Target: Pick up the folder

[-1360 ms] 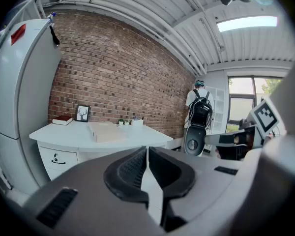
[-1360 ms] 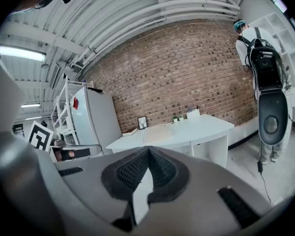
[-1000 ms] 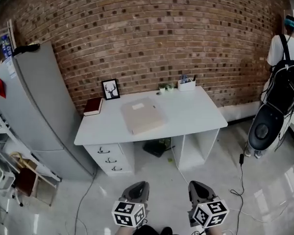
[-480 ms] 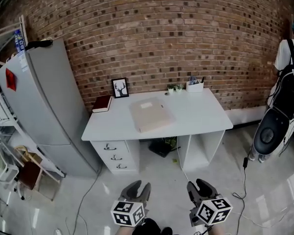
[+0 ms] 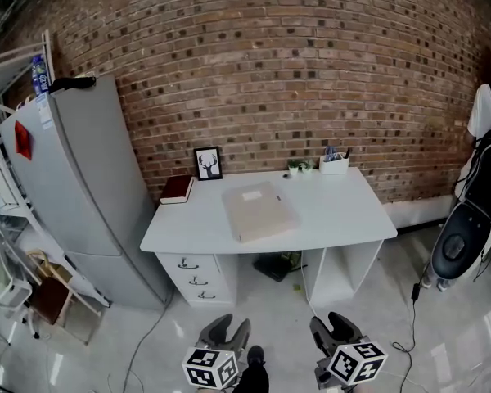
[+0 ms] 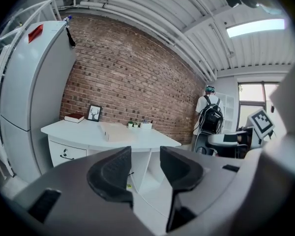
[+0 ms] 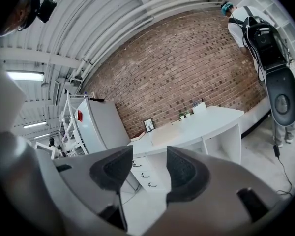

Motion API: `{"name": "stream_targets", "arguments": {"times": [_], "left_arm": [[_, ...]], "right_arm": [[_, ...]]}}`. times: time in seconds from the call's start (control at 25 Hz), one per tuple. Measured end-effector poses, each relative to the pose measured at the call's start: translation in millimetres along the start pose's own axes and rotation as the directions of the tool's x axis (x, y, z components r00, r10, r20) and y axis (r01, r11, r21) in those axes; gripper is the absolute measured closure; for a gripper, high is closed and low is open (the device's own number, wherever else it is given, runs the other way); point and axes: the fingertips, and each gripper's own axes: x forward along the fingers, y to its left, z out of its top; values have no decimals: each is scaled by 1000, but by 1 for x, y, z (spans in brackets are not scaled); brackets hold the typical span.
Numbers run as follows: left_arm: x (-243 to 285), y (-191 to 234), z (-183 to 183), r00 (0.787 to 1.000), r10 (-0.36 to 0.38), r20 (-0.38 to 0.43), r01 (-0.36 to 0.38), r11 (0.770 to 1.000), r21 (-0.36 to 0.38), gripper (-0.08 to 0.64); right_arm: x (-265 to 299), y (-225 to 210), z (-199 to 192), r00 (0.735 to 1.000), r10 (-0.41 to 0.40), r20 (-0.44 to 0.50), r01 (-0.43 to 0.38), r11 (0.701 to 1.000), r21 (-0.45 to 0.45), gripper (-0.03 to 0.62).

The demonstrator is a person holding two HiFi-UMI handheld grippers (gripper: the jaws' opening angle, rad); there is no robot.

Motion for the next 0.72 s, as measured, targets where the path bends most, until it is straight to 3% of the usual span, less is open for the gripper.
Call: {"name": "stream_targets", "arguments": {"times": [0.4, 0.72], "left_arm": [[90, 62, 16, 998, 10, -67, -12, 999, -30, 402], [176, 137, 67, 999, 10, -36, -12, 1000, -29, 402]], "right_arm": [[97, -25, 24, 999, -27, -42, 27, 1000, 6, 391], [211, -43, 66, 998, -49, -28, 49, 999, -3, 393]]}}
